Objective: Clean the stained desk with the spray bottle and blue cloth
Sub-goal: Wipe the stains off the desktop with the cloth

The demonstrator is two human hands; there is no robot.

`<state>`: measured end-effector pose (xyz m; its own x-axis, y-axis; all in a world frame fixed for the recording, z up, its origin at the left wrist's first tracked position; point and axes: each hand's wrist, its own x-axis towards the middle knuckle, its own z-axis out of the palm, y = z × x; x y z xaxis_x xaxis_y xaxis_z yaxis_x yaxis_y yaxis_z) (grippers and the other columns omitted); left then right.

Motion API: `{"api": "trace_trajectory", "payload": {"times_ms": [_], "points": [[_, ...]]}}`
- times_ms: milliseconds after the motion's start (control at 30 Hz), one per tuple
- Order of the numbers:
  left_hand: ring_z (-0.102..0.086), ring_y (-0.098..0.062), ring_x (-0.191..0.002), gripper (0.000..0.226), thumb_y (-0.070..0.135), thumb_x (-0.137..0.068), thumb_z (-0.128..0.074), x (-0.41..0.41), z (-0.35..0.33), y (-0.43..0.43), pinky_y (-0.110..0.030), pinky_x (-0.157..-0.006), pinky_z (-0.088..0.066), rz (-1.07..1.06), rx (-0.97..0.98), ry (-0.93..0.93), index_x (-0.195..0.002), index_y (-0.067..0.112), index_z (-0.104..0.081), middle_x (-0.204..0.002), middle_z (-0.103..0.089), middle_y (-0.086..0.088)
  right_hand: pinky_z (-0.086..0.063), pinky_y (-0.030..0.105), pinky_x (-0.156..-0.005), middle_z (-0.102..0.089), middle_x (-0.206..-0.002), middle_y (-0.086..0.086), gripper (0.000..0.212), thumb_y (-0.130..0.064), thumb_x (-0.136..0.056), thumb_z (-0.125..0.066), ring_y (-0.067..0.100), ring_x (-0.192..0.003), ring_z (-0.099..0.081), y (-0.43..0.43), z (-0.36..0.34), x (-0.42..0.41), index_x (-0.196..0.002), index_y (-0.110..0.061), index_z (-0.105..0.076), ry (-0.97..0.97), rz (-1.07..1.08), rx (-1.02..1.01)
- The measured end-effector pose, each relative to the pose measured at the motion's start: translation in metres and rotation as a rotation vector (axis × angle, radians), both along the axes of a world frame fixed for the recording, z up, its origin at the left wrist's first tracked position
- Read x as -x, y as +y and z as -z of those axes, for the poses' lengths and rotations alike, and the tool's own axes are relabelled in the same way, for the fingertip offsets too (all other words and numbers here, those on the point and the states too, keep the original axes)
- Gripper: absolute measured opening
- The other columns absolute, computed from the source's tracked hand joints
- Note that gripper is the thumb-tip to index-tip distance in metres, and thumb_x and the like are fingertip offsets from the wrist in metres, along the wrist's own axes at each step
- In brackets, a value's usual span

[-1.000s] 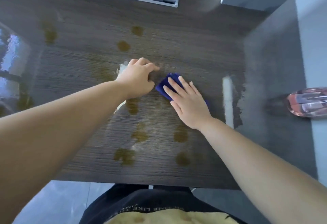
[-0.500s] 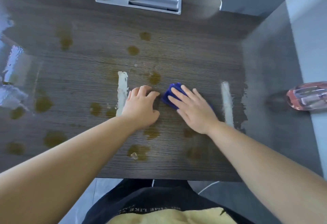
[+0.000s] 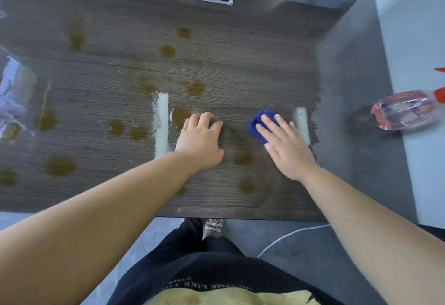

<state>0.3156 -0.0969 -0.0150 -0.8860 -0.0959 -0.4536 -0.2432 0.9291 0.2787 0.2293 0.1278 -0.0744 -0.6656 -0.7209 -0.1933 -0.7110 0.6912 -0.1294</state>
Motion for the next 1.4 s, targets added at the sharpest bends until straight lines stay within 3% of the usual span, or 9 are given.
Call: {"api": "trace_trajectory", "payload": {"times_ms": [200,367,433,633,867,967,1133,1333,1400], "points": [[-0.014,-0.028,-0.138,0.066,0.034,-0.089,-0.049,-0.008,0.005,0.016,-0.038,-0.11,-0.025,0.031,0.016,-0.045,-0.147,0.02,-0.022,-0.151,-0.017,-0.004,-0.012,0.05,-0.115,-0.009,-0.159,0.002,0.052,-0.027,-0.1,-0.032,0.032,-0.145,-0.008,-0.023,0.004,-0.017,-0.15,-0.021,-0.019,0.038,0.745,0.043],[-0.01,-0.028,-0.139,0.076,0.041,-0.087,-0.052,-0.005,0.004,0.014,-0.04,-0.1,-0.04,0.115,0.095,-0.149,-0.149,0.02,-0.014,-0.152,-0.012,-0.004,-0.026,0.05,-0.109,-0.033,-0.152,0.003,0.049,-0.029,-0.095,-0.031,0.033,-0.139,-0.03,0.011,0.004,-0.057,-0.142,-0.021,-0.039,0.049,-0.054,0.041],[-0.01,-0.031,-0.138,0.084,0.047,-0.084,-0.054,-0.004,0.003,0.013,-0.04,-0.098,-0.042,0.209,0.161,-0.193,-0.15,0.02,-0.008,-0.152,-0.009,-0.006,-0.028,0.051,-0.108,-0.038,-0.15,0.004,0.048,-0.029,-0.094,-0.032,0.033,-0.136,-0.034,0.049,0.004,-0.043,-0.14,-0.021,-0.043,0.075,-0.134,0.033],[-0.005,-0.034,-0.14,0.115,0.06,-0.069,-0.068,-0.001,-0.004,0.015,-0.041,-0.102,-0.038,0.304,0.226,-0.279,-0.151,0.018,0.002,-0.154,-0.003,-0.008,-0.008,0.048,-0.116,-0.01,-0.159,0.001,0.051,-0.025,-0.1,-0.032,0.03,-0.145,-0.006,0.017,0.004,-0.033,-0.15,-0.021,-0.02,0.055,0.765,0.053],[0.007,-0.034,-0.144,0.143,0.063,-0.051,-0.081,-0.01,0.001,0.02,-0.043,-0.114,-0.023,0.291,0.288,-0.297,-0.149,0.018,0.013,-0.158,0.009,-0.007,-0.026,0.05,-0.11,-0.033,-0.152,0.003,0.05,-0.03,-0.095,-0.027,0.031,-0.139,-0.029,0.015,0.003,-0.077,-0.143,-0.021,-0.039,0.046,-0.135,0.024],[0.007,-0.033,-0.144,0.143,0.063,-0.05,-0.081,-0.011,0.001,0.017,-0.043,-0.113,-0.024,0.285,0.279,-0.282,-0.149,0.019,0.013,-0.158,0.009,-0.005,-0.03,0.055,-0.108,-0.032,-0.153,0.003,0.049,-0.029,-0.096,-0.028,0.033,-0.138,-0.03,0.045,0.002,-0.053,-0.143,-0.02,-0.039,0.051,0.049,0.016],[0.001,-0.032,-0.144,0.144,0.063,-0.047,-0.082,-0.011,0.001,0.018,-0.041,-0.11,-0.03,0.272,0.279,-0.253,-0.15,0.018,0.008,-0.157,0.002,-0.005,-0.008,0.049,-0.117,-0.008,-0.159,0.001,0.051,-0.029,-0.102,-0.029,0.03,-0.146,-0.004,-0.018,0.005,-0.049,-0.15,-0.023,-0.017,0.032,0.628,0.041],[0.001,-0.031,-0.144,0.144,0.065,-0.046,-0.081,-0.012,0.006,0.013,-0.041,-0.111,-0.029,0.272,0.245,-0.221,-0.15,0.018,0.006,-0.157,0.001,-0.004,-0.022,0.049,-0.111,-0.03,-0.153,0.001,0.048,-0.031,-0.097,-0.026,0.03,-0.141,-0.026,-0.003,0.005,-0.098,-0.143,-0.024,-0.037,0.019,-0.075,0.024],[0.0,-0.031,-0.143,0.145,0.065,-0.044,-0.082,-0.013,0.008,0.011,-0.042,-0.109,-0.032,0.268,0.229,-0.209,-0.15,0.019,0.005,-0.156,0.0,-0.003,-0.023,0.051,-0.111,-0.031,-0.153,0.001,0.048,-0.031,-0.097,-0.026,0.03,-0.141,-0.027,0.024,0.004,-0.082,-0.143,-0.024,-0.038,0.024,-0.08,0.024]]}}
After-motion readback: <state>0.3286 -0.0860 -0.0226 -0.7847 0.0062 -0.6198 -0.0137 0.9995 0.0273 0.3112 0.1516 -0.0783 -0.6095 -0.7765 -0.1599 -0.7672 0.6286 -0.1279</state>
